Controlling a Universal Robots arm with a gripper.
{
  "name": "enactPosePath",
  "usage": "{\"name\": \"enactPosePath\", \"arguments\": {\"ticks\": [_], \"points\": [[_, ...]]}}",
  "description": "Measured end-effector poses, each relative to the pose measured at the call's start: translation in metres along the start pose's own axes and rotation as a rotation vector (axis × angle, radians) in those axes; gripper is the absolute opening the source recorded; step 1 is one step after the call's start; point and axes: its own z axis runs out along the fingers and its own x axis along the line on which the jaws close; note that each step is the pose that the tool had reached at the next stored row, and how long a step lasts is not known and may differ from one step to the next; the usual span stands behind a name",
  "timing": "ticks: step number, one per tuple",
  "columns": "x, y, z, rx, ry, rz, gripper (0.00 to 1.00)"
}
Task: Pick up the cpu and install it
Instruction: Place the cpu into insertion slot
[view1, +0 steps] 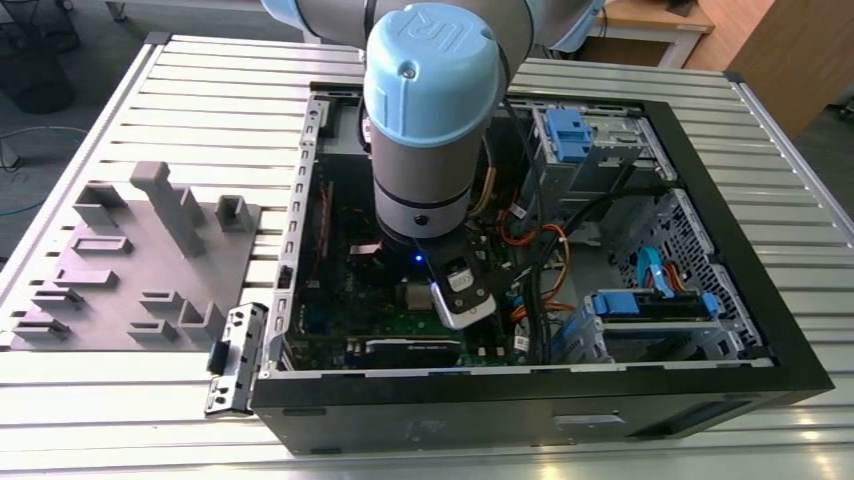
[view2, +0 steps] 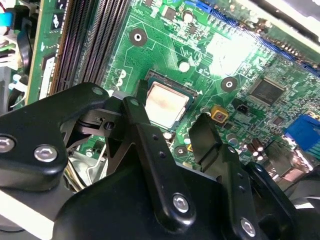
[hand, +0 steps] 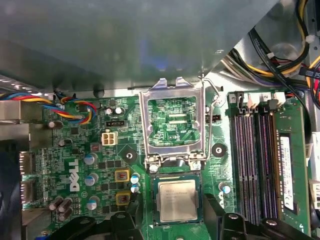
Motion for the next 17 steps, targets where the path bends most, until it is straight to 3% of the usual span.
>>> {"name": "enactPosePath", "arguments": {"ticks": [8, 17], "points": [[0.0003, 0.0, 0.0, -0.0002, -0.0001, 0.0, 0.61], [0.0, 0.0004, -0.0085, 0.0, -0.0002, 0.002, 0.61]]}}
